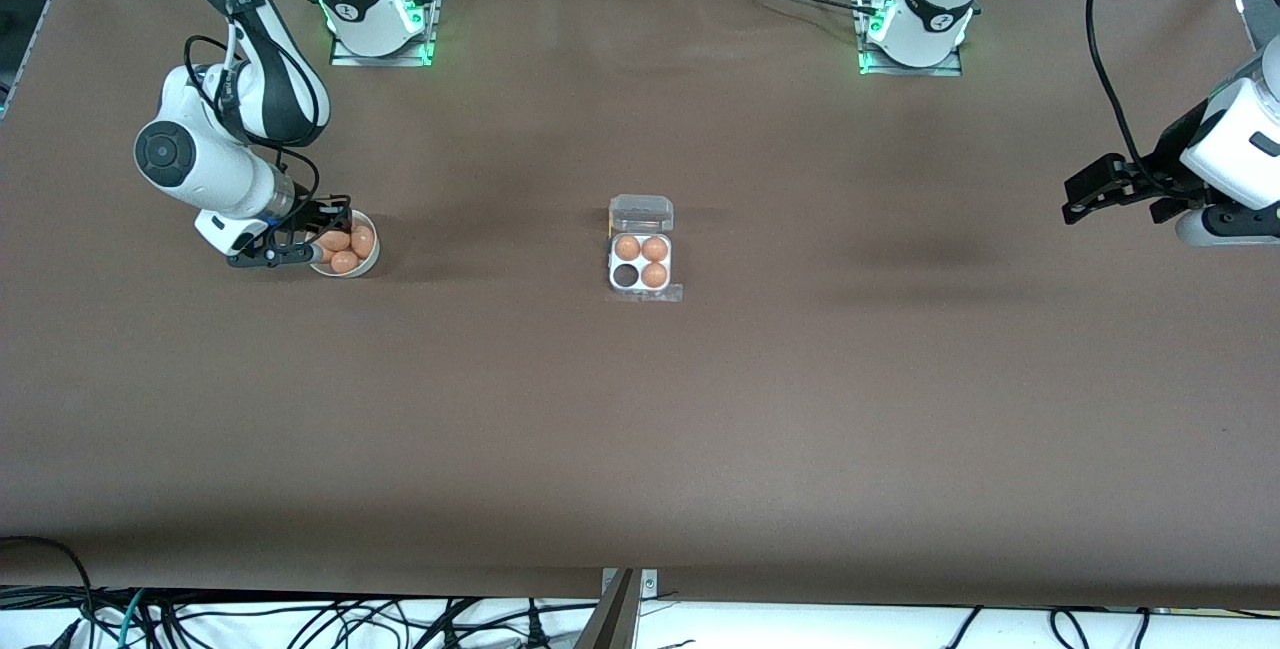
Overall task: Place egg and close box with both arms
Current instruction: 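Close the right gripper on one brown egg and lift it, then carry the egg to the clear carton and lower it into the empty slot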
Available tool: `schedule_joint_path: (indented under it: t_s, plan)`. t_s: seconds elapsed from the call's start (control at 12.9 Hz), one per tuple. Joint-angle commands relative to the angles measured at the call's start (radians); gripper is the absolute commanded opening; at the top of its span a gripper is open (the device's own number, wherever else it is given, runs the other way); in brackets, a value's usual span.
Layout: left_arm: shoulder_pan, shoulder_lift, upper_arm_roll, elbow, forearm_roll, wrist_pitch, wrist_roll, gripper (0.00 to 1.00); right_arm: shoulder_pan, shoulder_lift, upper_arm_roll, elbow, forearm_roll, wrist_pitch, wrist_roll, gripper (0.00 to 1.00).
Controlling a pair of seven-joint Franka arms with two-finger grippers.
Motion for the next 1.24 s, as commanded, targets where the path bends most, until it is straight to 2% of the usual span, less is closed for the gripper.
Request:
schedule_joint_path:
  t_s: [0.0,0.15,0.39,0.85,1.01,1.16]
  plan:
    - [0.004,0.013,-0.002,0.030,-0.021,-0.008,0.009,1.00,-0.005,-0.019,0.008,-0.003,-0.013,0.006,0.015,0.00]
    - [0.004,0.013,-0.002,0.030,-0.021,-0.009,0.009,1.00,-0.005,-0.040,0.014,0.026,-0.013,-0.049,0.031,0.00]
    - [0.004,0.013,-0.002,0.030,-0.021,-0.009,0.009,1.00,-0.005,-0.095,0.014,0.143,-0.013,-0.259,0.038,0.00]
    - [0.004,0.013,-0.002,0.030,-0.021,-0.008,0.009,1.00,-0.005,-0.109,0.006,0.547,-0.005,-0.762,0.045,0.00]
    - [0.004,0.013,-0.002,0.030,-0.021,-0.009,0.009,1.00,-0.001,-0.105,0.008,0.656,-0.001,-0.865,0.048,0.00]
    - [0.004,0.013,-0.002,0.030,-0.021,-0.008,0.010,1.00,0.006,-0.080,0.014,0.719,0.002,-0.884,0.102,0.00]
